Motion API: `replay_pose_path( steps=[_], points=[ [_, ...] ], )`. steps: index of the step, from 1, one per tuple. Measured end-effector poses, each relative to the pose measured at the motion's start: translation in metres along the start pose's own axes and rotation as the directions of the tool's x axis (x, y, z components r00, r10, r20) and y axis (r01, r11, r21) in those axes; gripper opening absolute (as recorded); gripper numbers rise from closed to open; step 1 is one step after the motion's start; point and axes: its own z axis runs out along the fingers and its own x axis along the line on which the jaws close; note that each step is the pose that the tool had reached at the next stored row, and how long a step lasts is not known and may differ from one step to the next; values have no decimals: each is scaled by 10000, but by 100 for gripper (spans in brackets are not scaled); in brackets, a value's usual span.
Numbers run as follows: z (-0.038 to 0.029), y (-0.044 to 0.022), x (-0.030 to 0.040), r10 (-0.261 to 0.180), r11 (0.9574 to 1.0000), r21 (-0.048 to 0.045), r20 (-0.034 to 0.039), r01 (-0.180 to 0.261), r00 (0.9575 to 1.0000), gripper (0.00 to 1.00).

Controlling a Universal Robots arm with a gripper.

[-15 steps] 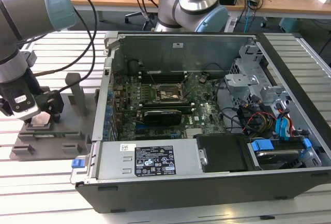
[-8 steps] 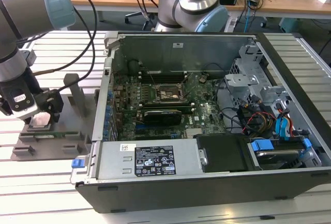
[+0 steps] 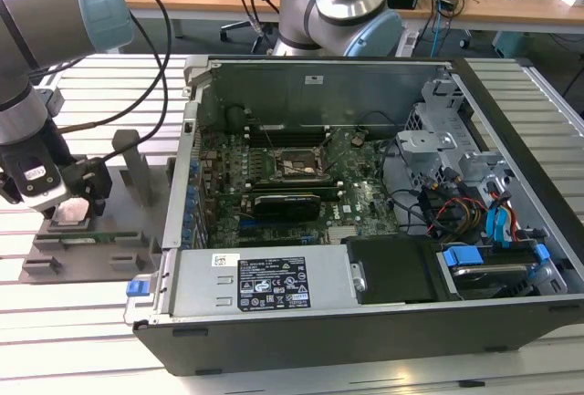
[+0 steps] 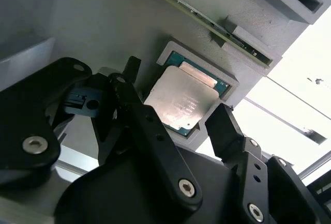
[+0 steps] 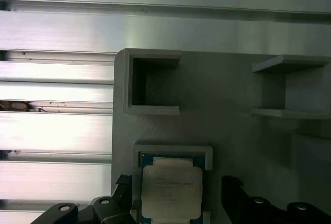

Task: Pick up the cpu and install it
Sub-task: 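Pick up the cpu and move it towards the insertion slot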

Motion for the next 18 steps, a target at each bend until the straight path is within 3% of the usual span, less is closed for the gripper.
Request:
replay_pose_path(
  steps=[3, 5, 8, 14, 18],
  points=[
    [1, 0, 0, 0, 10000, 0, 0, 0, 10000, 76],
    [-1, 0, 2, 2, 10000, 2, -14, -2, 10000, 64],
    [1, 0, 1, 1, 10000, 1, -2, -1, 10000, 57],
    [3, 0, 0, 0, 10000, 1, -1, 0, 10000, 57],
    [-79, 1, -3, -1, 10000, -2, 3, 1, 10000, 57]
  ],
)
